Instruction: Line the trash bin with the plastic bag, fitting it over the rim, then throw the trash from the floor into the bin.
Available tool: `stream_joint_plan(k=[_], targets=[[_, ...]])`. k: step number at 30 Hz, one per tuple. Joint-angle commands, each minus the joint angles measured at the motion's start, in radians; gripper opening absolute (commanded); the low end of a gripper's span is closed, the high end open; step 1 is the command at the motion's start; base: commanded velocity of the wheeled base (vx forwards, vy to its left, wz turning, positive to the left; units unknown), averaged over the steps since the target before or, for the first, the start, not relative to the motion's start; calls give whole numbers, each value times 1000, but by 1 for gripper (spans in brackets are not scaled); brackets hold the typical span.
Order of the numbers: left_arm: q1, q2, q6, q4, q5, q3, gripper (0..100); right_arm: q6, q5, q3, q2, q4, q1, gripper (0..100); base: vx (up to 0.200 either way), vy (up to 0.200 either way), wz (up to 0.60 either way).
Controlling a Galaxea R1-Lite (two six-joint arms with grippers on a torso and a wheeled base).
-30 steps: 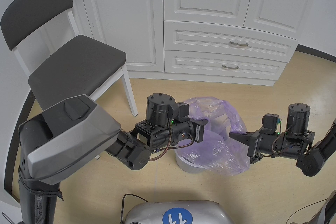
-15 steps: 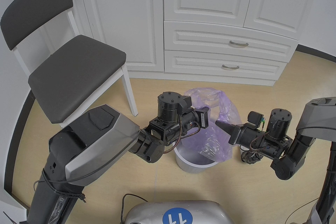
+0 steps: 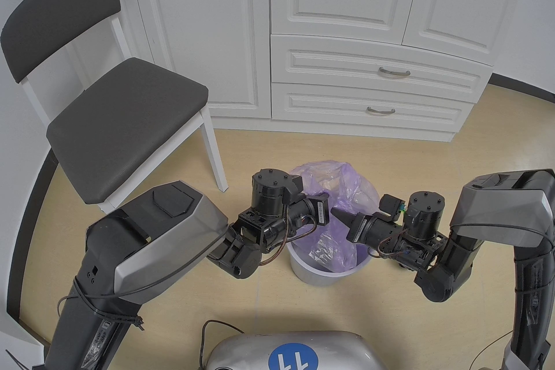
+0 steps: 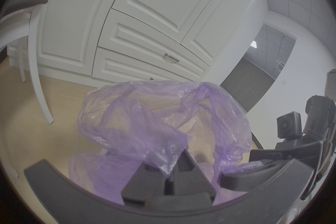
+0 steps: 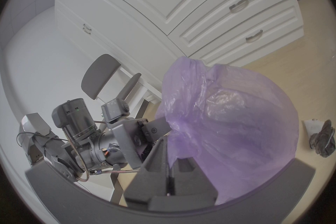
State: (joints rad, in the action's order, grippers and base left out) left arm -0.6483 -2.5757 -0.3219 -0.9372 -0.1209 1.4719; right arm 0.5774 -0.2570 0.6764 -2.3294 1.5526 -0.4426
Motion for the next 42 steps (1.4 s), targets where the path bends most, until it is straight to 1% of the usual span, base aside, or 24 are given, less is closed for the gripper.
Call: stream_joint_plan(k=[1, 4, 8, 10, 14, 17, 19, 20, 21, 23, 24, 25, 29, 34, 39, 41, 42], targets=[[10, -1, 0, -2, 0, -12, 0, 27, 1, 51, -90, 18, -4, 0, 0, 0, 0], [13, -1, 0, -6, 0, -16, 0, 65, 4, 91, -131, 18, -10, 0, 0, 0, 0], [21, -3, 0, -20, 0, -33, 0, 91, 5, 143, -169, 18, -19, 0, 0, 0, 0], [24, -1, 0, -37, 1, -53, 0, 122, 5, 187, -194, 18, -36, 0, 0, 0, 0], [27, 3, 0, -63, 1, -81, 0, 140, 9, 247, -219, 18, -68, 0, 0, 0, 0], [27, 3, 0, -81, 3, -91, 0, 139, 10, 265, -246, 18, -73, 0, 0, 0, 0], [27, 3, 0, -84, 3, -93, 0, 137, 10, 272, -263, 18, -62, 0, 0, 0, 0], [24, 2, 1, -84, 1, -88, 0, 136, 9, 273, -277, 18, -39, 0, 0, 0, 0], [24, 2, 1, -84, 1, -88, 0, 136, 9, 273, -277, 18, -39, 0, 0, 0, 0], [16, -4, 1, -84, 0, -76, 0, 134, -2, 276, -297, 18, 1, 0, 0, 0, 0], [16, -4, 1, -84, 0, -76, 0, 134, -2, 276, -297, 18, 1, 0, 0, 0, 0], [9, -9, 1, -84, 1, -65, 0, 134, -2, 296, -320, 18, 21, 0, 0, 0, 0], [-10, -18, 1, -75, 0, -38, 0, 134, -1, 319, -335, 18, 50, 0, 0, 0, 0], [-27, -57, 0, -69, 1, 13, 0, 134, 2, 308, -308, 18, 68, 0, 0, 0, 0], [-51, -107, 0, -32, 1, 91, 0, 121, 1, 276, -257, 18, 116, 0, 0, 0, 0], [-62, -118, -2, -23, 3, 117, 0, 90, -11, 227, -202, 18, 148, 0, 0, 0, 0], [-67, -121, -2, -22, 3, 126, 0, 68, -31, 204, -173, 18, 166, 0, 0, 0, 0]])
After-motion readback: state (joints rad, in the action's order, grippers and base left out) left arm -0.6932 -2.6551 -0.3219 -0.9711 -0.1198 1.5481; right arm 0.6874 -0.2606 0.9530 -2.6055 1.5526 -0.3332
